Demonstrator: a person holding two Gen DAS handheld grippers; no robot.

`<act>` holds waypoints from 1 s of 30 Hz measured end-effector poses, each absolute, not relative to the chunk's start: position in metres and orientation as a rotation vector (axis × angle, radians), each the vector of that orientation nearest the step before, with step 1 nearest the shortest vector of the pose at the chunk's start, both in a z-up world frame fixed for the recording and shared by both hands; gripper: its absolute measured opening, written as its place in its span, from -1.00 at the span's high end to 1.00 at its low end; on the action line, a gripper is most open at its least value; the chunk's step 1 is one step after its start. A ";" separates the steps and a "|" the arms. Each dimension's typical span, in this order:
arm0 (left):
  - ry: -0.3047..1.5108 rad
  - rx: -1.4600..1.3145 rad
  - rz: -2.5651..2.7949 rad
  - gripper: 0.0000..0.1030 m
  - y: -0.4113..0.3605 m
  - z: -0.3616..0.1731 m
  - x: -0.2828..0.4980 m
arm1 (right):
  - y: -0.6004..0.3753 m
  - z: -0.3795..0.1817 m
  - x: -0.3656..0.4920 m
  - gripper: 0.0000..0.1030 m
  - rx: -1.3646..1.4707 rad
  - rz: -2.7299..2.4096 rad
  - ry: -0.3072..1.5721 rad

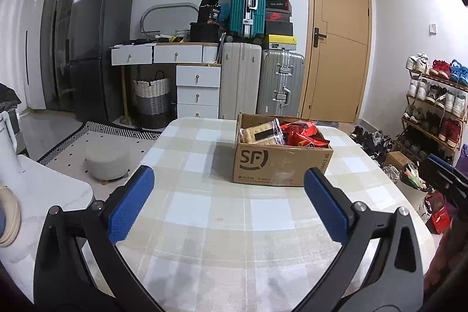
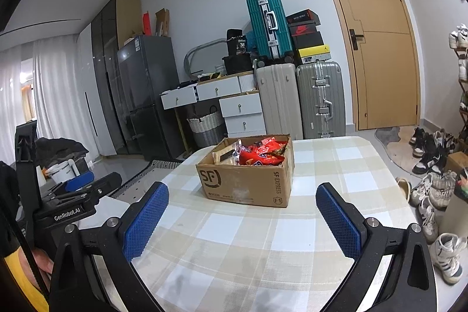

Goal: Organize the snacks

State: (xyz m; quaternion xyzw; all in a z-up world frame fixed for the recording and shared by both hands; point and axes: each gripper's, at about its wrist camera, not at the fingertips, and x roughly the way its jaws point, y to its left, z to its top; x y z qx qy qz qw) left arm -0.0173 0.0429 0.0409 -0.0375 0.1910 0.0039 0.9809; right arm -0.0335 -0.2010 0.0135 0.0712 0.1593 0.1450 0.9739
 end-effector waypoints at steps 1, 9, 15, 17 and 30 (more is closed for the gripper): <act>0.387 -0.077 0.006 -0.98 0.043 0.041 -0.017 | -0.200 0.013 -0.034 -0.99 0.143 0.294 0.320; 0.399 -0.066 0.006 -0.98 0.041 0.041 -0.019 | -0.199 0.013 -0.031 -0.99 0.145 0.300 0.327; 0.407 -0.074 -0.001 -0.98 0.042 0.040 -0.018 | -0.200 0.012 -0.031 -0.99 0.148 0.301 0.331; 0.407 -0.073 0.000 -0.98 0.042 0.040 -0.018 | -0.200 0.012 -0.030 -0.99 0.145 0.300 0.331; 0.407 -0.062 0.004 -0.98 0.041 0.041 -0.018 | -0.200 0.010 -0.029 -0.99 0.165 0.306 0.333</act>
